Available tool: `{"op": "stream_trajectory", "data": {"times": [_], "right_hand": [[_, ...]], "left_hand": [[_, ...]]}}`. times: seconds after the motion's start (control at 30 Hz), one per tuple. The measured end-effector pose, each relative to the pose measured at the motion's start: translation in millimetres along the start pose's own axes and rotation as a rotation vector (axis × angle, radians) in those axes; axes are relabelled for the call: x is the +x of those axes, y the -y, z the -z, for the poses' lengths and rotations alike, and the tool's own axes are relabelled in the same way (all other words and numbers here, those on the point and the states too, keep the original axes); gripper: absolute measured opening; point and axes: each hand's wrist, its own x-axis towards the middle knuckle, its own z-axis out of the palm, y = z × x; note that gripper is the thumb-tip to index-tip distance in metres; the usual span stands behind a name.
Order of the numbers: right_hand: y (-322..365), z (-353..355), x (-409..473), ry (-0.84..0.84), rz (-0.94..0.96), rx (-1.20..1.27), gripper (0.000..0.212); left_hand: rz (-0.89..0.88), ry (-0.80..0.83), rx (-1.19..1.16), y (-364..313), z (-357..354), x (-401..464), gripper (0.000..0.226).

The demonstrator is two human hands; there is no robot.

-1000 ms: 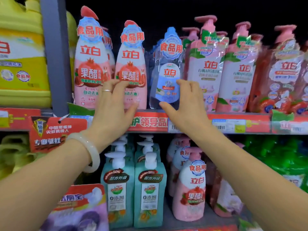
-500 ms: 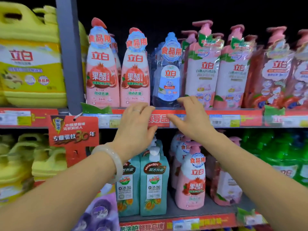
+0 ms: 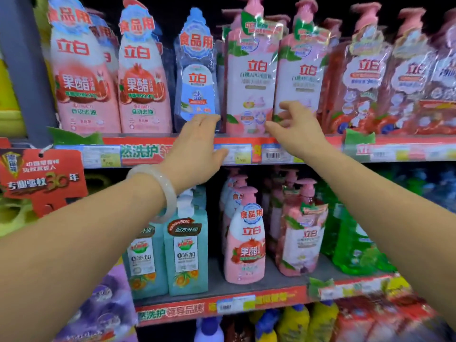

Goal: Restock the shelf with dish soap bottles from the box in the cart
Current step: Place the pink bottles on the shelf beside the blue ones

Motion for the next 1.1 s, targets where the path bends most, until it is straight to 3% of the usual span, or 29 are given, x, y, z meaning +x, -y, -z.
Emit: {"op": "stream_trajectory", "data": {"times": [0.23, 0.33, 0.5, 0.67, 1.0, 1.1], "right_hand": [[-1.9, 2.9, 15.7, 0.1, -0.012, 0.169, 0.047], [-3.6, 0.5, 22.8, 0.112, 0.0, 0.175, 0.053], [-6.9, -2.0, 27.5, 0.057, 0.026, 0.197, 0.041], [-9.8, 0.3, 27.9, 0.077, 0.041, 0.246, 0.042], [-18.5, 0.8, 28.3, 0.113, 0.09, 0.192, 0.053], [-19.2, -0.5, 28.2, 0.107, 0.09, 0.196, 0.057]], "left_hand": [[0.201, -0.091, -0.124, -39.9, -25.7, 40.6, 0.037], [0.279, -0.074, -0.06, -49.2, -36.1, 45.7, 0.047], [0.361, -0.128, -0.034, -54.7, -43.1, 50.9, 0.051], [0.38, -0.197, -0.148, -56.9, -44.3, 50.2, 0.05], [0.394, -0.203, -0.083, -57.0, -46.5, 50.8, 0.053], [0.391, -0.218, -0.088, -54.7, -47.5, 51.6, 0.045]]}}
